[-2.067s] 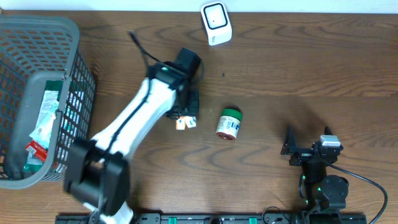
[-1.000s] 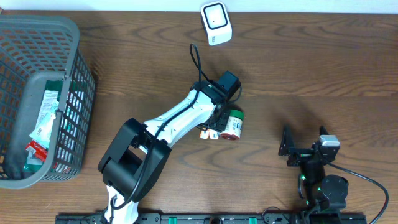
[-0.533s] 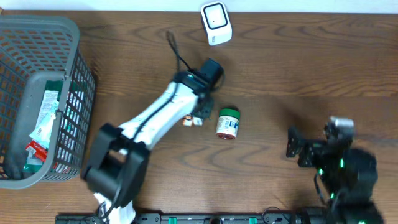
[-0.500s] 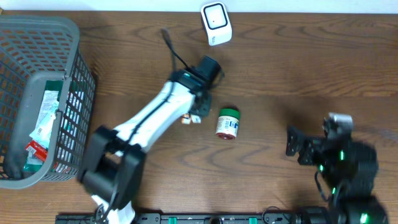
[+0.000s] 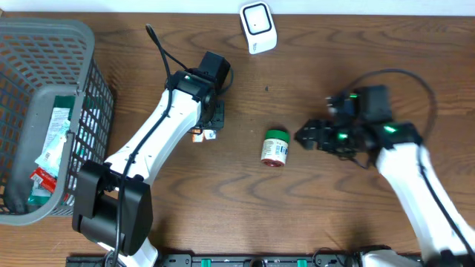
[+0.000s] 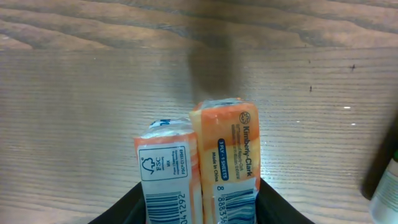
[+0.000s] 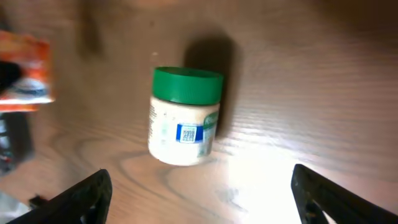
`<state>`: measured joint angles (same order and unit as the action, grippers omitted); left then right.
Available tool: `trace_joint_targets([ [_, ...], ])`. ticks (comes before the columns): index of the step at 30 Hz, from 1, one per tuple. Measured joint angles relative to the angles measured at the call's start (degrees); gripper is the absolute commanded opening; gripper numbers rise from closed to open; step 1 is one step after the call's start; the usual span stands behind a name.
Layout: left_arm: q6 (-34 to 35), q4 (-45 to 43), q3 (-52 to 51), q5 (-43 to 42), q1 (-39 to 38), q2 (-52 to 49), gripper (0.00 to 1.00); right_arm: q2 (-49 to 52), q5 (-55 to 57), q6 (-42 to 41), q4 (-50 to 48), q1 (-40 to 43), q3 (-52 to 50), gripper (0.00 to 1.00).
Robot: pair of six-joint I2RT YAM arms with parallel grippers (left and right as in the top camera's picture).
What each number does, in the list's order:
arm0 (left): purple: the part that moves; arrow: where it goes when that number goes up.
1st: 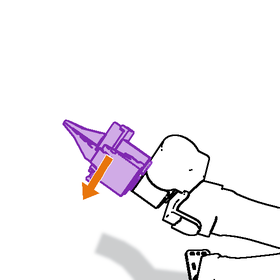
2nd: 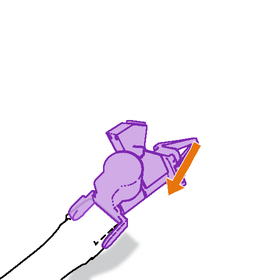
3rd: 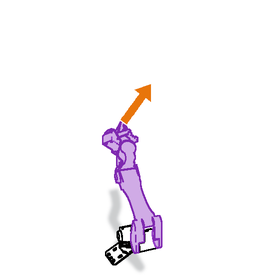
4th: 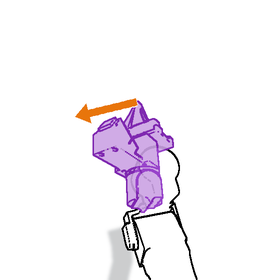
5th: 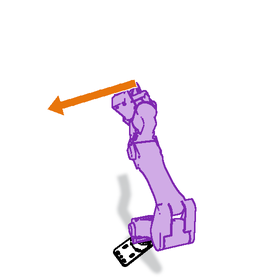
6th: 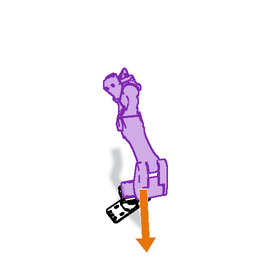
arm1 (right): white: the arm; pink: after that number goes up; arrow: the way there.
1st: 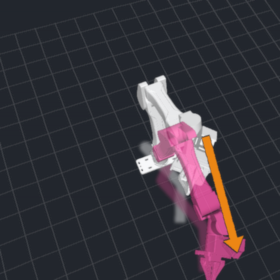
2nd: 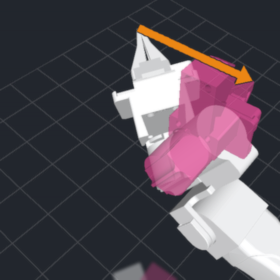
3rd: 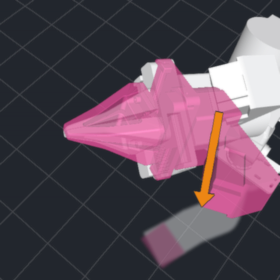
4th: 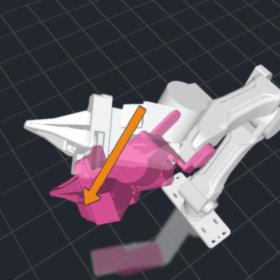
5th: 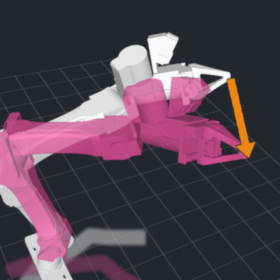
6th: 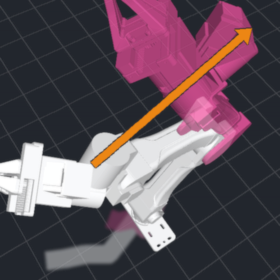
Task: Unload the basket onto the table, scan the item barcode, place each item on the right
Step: 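Move the right gripper forward and grasp the green-lidded jar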
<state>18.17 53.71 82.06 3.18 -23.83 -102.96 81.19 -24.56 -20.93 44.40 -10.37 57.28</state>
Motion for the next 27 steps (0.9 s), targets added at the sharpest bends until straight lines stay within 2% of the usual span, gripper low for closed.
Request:
trace_joint_targets([
  [5,0.0,0.0,0.0,0.0,0.0,0.0,0.45,7.1,2.9,-5.7,-7.1,-7.5,0.0,0.90],
  [12,0.0,0.0,0.0,0.0,0.0,0.0,0.45,10.6,10.5,-10.5,-9.4,-13.0,0.0,0.88],
  [15,0.0,-0.1,0.0,0.0,0.0,0.0,0.45,13.1,12.5,-11.5,-12.0,-15.8,0.0,0.83],
  [20,0.0,-0.1,0.0,0.0,0.0,0.0,0.45,17.5,16.0,-13.2,-12.8,-19.7,0.0,0.64],
  [25,0.0,-0.1,0.0,0.0,0.0,0.0,0.45,17.5,19.5,-12.9,-11.4,-20.1,0.2,0.43],
  [27,0.0,-0.1,0.0,0.0,0.0,0.0,0.45,17.2,20.7,-11.8,-10.1,-19.8,0.4,0.43],
])
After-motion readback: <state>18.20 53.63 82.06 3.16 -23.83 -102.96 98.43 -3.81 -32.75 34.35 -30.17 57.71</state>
